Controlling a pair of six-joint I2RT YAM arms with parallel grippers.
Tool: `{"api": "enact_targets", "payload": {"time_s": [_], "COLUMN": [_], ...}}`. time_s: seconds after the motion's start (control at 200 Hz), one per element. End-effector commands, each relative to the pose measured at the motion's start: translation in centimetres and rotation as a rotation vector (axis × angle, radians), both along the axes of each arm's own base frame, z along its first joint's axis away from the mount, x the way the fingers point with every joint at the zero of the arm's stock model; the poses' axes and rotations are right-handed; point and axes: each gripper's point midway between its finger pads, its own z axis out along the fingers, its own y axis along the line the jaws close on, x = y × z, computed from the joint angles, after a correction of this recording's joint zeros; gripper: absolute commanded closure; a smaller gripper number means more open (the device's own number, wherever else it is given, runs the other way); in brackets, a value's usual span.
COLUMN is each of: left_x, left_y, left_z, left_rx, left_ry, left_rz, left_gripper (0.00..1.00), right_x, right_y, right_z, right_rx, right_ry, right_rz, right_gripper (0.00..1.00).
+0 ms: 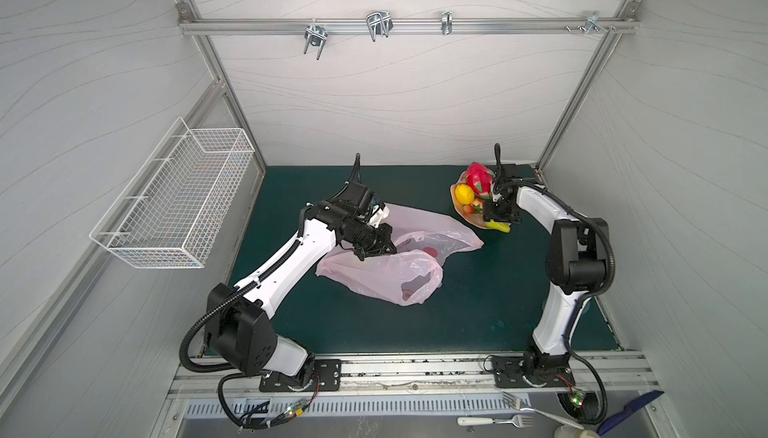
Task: Place the fruits into the plastic bag
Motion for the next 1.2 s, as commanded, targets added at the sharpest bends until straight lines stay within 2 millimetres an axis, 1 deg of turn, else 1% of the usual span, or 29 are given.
{"api": "enact_targets", "payload": {"time_s": [0.0,0.11,0.31,0.39,0.52,0.585,0.65,0.78,0.845,1.05,1.195], "left_x": [0.6,0.6,0.7,0.6,0.6,0.6,0.5,0.5,0.5,0.6,0.6], "left_y": [-0.3,-0.4,-0.4,-0.4,-0.4,-0.4,-0.4,-0.3,-0.3,-0.4,-0.5], "left_z": [1.2,1.1,1.1,1.0,1.0,1.0,1.0,1.0,1.0,1.0,1.1], "left_rx": [-0.021,-0.023,-0.023,-0.024,-0.024,-0.024,-0.022,-0.024,-0.023,-0.029,-0.030], "left_ry": [-0.037,-0.033,-0.036,-0.032,-0.037,-0.035,-0.034,-0.036,-0.035,-0.036,-0.038], "left_rz": [-0.016,-0.017,-0.014,-0.017,-0.018,-0.018,-0.018,-0.016,-0.017,-0.015,-0.016], "left_gripper": [1.00,1.00,1.00,1.00,1.00,1.00,1.00,1.00,1.00,1.00,1.00], "right_x": [-1.6,-1.6,-0.9,-0.9,-1.4,-1.5,-1.2,-0.3,0.0,0.2,0.8], "right_y": [-0.3,-0.3,-0.5,-0.6,-0.7,-0.6,-0.5,-0.5,-0.4,-0.6,-0.7], "right_z": [-0.4,-0.8,0.4,-0.2,-1.7,-1.8,-1.0,1.5,2.3,2.9,3.8], "right_rx": [0.023,0.028,0.044,0.065,0.077,0.083,0.093,0.105,0.105,0.098,0.103], "right_ry": [0.053,0.078,0.040,0.071,0.128,0.145,0.130,0.063,0.055,0.045,0.008], "right_rz": [-0.019,-0.021,-0.029,-0.035,-0.044,-0.051,-0.055,-0.060,-0.055,-0.057,-0.061], "right_gripper": [0.78,0.78,0.79,0.79,0.79,0.81,0.81,0.81,0.81,0.81,0.81]}}
